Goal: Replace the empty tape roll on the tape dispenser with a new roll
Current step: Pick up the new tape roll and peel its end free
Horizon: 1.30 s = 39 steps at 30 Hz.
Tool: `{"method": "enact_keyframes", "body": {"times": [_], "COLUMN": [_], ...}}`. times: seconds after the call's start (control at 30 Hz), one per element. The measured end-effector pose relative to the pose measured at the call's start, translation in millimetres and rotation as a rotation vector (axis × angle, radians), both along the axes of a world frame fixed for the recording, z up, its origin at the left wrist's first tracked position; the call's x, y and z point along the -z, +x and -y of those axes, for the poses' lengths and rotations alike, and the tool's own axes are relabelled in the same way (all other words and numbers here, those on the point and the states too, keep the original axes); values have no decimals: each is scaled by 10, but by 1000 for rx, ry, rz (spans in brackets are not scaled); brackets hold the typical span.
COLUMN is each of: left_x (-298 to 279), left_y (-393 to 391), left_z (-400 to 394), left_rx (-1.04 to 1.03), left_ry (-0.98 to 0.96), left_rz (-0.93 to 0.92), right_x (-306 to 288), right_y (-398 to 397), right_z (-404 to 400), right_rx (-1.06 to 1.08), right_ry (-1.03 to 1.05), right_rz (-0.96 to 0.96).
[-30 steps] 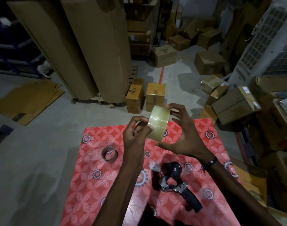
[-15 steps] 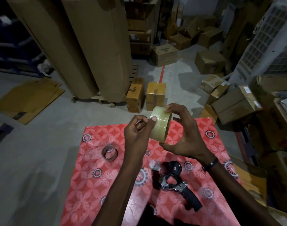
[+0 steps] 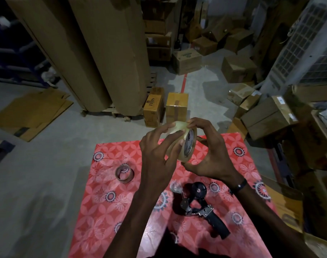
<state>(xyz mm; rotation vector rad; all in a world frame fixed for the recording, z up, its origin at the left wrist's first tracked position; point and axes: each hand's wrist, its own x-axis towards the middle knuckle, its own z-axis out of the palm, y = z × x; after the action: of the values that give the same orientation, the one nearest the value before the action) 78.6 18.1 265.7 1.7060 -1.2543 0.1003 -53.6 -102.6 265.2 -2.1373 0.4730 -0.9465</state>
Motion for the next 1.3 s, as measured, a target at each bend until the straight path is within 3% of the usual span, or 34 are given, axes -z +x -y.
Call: {"method": "enact_keyframes", "body": {"times": [0.1, 0.2, 0.4, 0.6, 1.3], "left_x": [18, -2, -57, -79, -150], "left_y": [28, 49, -66, -5, -77], "left_z": [-7, -14, -18, -38, -78], "left_rx": [-22, -40, -51, 113, 131], "left_ry": [-69, -164, -150, -85, -110], "left_rz": [27, -86, -666, -1010, -1054], "right_x": [21, 34, 47, 68, 65], "right_y": [3, -4, -7, -35, -65], "right_z": [-11, -27, -46, -27, -76], "right_rx": [4, 8, -16, -49, -92], "right_ry": [7, 6, -51, -73, -68], "right_rz": [-1, 6, -2, -40, -27]}}
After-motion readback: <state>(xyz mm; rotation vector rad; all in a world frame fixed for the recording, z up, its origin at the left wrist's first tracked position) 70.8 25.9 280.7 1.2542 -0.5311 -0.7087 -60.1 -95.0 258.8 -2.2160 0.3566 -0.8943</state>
